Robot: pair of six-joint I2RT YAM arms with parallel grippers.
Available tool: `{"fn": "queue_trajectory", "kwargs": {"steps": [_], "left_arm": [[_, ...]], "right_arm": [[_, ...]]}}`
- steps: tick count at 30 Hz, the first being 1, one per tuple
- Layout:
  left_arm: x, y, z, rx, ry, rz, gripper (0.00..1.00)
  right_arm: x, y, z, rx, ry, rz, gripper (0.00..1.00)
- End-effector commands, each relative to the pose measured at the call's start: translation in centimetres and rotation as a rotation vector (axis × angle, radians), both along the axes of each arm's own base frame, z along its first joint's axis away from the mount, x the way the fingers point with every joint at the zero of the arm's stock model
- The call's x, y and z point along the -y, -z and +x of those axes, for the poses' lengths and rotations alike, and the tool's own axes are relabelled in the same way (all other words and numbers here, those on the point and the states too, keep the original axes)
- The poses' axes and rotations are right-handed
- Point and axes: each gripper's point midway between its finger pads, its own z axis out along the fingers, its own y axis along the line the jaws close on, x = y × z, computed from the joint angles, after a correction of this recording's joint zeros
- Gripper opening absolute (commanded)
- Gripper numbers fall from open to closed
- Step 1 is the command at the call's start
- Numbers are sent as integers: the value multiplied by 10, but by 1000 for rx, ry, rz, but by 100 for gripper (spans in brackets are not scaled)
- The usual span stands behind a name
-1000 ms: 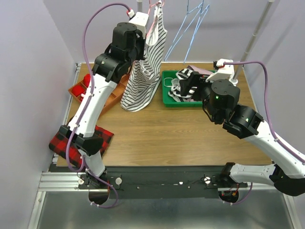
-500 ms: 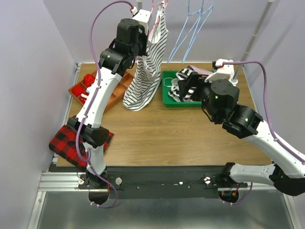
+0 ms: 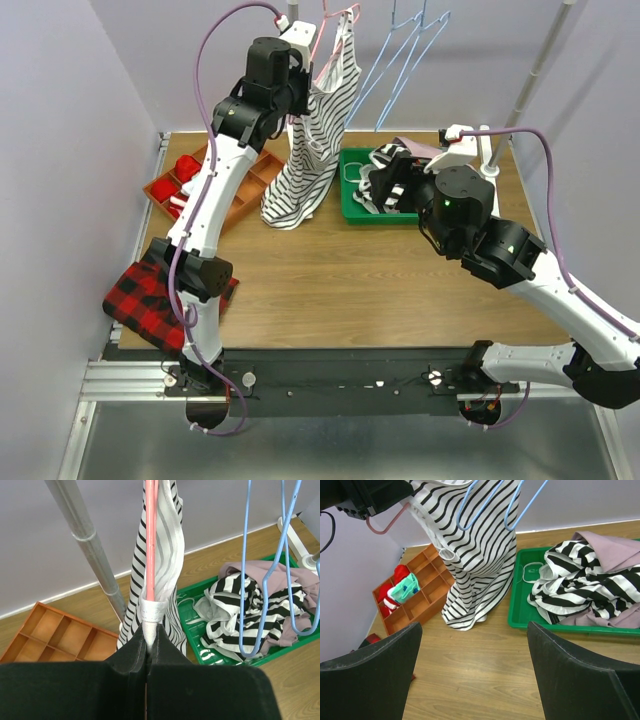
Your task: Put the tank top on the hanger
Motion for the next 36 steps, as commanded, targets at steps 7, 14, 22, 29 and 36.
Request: {"fn": "queue_trajectory", "kwargs": {"steps": [7,14,22,29,36], "left_arm": [[2,-4,8,10,40,-73,0],[-1,-1,6,2,41,-83,11],[-8,-14,-6,29,37,-84,29],[-19,-47,-30,108,32,-114,73],[-32,-74,-73,141,41,-185,99]], "right_arm": [[-6,5,-1,-14,-16,8,93],[-5,7,-1,-18,-14,6,93],[-3,6,-3,-14,-13,9,93],[1,5,-4,-10,-9,8,93],[4,13,-7,-17,-8,7,93]]}}
